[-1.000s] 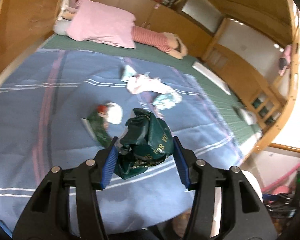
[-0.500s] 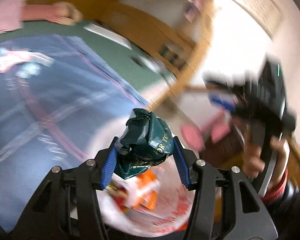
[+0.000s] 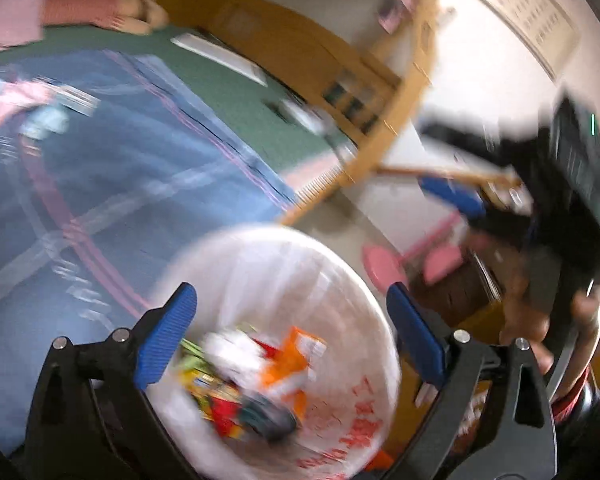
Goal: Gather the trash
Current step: 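Open both tools over the white basket to drop the tissue and dark green bag, then grasp the green snack bag with the left tool while the right tool grasps the white tissue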
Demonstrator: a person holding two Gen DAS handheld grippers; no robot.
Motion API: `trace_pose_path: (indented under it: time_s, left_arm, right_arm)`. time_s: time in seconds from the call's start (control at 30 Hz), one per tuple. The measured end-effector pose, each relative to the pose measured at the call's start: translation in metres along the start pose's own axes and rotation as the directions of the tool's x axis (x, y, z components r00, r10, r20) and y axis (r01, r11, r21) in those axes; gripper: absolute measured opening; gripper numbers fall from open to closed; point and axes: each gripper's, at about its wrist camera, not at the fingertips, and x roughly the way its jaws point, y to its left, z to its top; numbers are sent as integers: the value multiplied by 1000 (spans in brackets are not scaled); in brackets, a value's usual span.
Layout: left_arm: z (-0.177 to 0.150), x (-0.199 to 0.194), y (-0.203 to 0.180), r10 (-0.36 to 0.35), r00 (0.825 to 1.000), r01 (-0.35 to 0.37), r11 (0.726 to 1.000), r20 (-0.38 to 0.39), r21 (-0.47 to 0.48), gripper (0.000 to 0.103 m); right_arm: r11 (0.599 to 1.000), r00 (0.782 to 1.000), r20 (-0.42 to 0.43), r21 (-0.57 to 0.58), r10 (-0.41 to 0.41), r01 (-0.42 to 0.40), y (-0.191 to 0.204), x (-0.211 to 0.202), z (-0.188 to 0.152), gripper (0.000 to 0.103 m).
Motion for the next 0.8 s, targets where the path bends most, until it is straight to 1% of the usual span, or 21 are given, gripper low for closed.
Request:
trace_pose_path:
  time_s: [0.03,0.07,0.13,0.17,0.2,0.23,0.27,0.3,0.37,0.4,0.47,0.5,0.57,0.63,0.67,0.73,0.77,0.8]
  left_arm:
    - [6,-11,12,59,998,-58,998,35,-27,96]
    - [12,-22,24,131,989,-127,991,69,-52,96]
    - [24,-40,44,264,958,-253,962,112,-99,96]
    - [28,-50,57,355,926,-338,932,131,-132,96]
    - [30,-58,66,406,903,-385,910,141,-152,96]
    - [33,-70,78,465,872,-438,881,153,-181,96]
    - [35,-78,88,509,846,-476,855,159,-207,96]
    - [37,-88,99,563,812,-522,819,156,-239,96]
    - [39,-106,122,658,742,-603,738,127,-301,96]
    - [39,-114,130,683,722,-624,713,115,-319,96]
    - [38,-131,150,738,671,-669,645,72,-369,96]
    - [38,-139,157,756,652,-683,617,56,-391,96]
    - [36,-153,171,786,617,-700,566,30,-435,96]
    - [32,-166,181,798,603,-701,538,14,-468,97]
    - [30,-172,187,797,604,-698,534,9,-478,97]
    - [32,-183,199,792,611,-693,545,17,-472,97]
    - [33,-188,207,798,602,-696,541,28,-473,97]
    - [34,-197,215,818,574,-699,514,39,-496,97]
  right_arm:
    - [1000,1000,-7,3,1,-1,0,3,-1,84]
    - [1000,1000,-16,4,2,-2,0,6,-1,84]
    - [1000,999,-46,9,6,-6,2,13,-4,84]
    - [1000,998,-55,9,8,-8,3,15,-4,84]
    - [1000,998,-64,9,10,-9,4,18,-5,84]
    - [1000,997,-73,7,11,-10,6,21,-6,84]
    - [1000,997,-81,5,12,-12,10,25,-7,84]
    - [1000,996,-85,6,15,-15,13,28,-9,84]
    - [1000,995,-99,8,23,-23,24,38,-13,84]
    - [1000,993,-111,3,28,-28,32,44,-17,84]
    - [999,990,-135,-7,37,-38,46,56,-24,84]
    - [999,988,-152,-19,43,-46,59,65,-29,84]
    - [998,985,-164,-42,43,-51,79,82,-39,84]
    - [997,981,-188,-50,42,-53,104,107,-54,84]
    - [998,978,-204,-37,50,-59,112,115,-59,84]
    - [997,965,-251,0,73,-76,130,136,-74,84]
    - [997,962,-263,-1,76,-79,137,142,-78,84]
    - [997,960,-271,-11,75,-81,145,147,-83,84]
